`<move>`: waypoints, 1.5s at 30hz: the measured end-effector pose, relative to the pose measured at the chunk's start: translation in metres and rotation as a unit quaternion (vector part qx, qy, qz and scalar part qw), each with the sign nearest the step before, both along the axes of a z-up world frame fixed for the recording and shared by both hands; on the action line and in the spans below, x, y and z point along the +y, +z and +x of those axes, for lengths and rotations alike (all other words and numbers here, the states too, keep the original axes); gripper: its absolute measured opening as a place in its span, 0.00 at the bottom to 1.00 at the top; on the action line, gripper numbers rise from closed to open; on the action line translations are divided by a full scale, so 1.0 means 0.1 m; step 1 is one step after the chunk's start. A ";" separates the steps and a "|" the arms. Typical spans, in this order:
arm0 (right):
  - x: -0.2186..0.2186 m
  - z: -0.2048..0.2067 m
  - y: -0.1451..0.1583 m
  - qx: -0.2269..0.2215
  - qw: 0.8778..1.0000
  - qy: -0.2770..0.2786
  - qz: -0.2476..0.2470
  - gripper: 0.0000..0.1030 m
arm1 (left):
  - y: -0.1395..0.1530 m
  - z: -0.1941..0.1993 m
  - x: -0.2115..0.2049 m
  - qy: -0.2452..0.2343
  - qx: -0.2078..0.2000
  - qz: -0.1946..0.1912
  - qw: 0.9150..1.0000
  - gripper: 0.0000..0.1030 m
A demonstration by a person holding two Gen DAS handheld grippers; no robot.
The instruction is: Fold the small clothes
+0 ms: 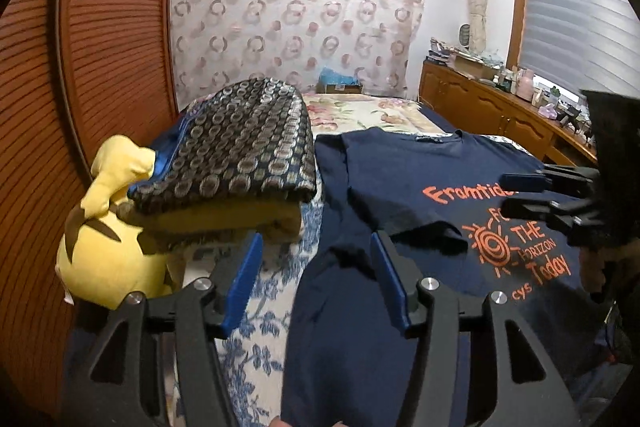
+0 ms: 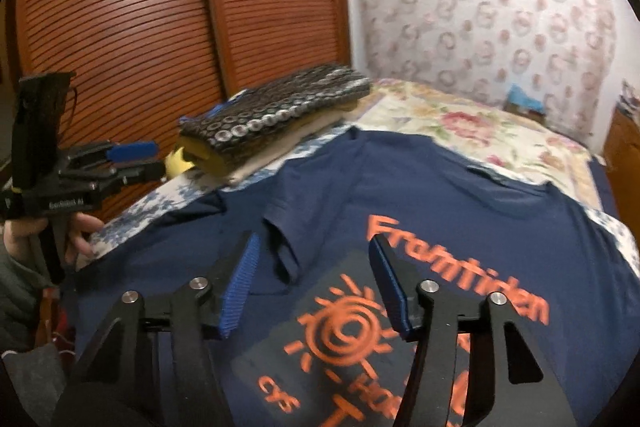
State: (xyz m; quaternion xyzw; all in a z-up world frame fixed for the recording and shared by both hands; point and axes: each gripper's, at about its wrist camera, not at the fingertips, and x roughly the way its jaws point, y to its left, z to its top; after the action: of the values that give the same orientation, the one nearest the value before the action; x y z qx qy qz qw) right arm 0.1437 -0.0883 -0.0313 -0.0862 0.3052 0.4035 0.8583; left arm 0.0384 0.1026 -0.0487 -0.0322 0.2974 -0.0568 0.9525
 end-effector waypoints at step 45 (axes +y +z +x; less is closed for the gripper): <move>0.12 0.81 -0.29 0.008 0.993 -0.098 -0.071 0.35 | -0.18 -0.11 -0.41 -0.037 0.020 0.001 0.999 0.54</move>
State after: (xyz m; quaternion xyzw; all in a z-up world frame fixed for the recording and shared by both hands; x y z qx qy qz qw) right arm 0.2248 -0.0758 -0.0603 -0.1133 0.3471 0.2950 0.8830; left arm 0.0274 0.0621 -0.0670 -0.0209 0.3172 -0.0913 0.9437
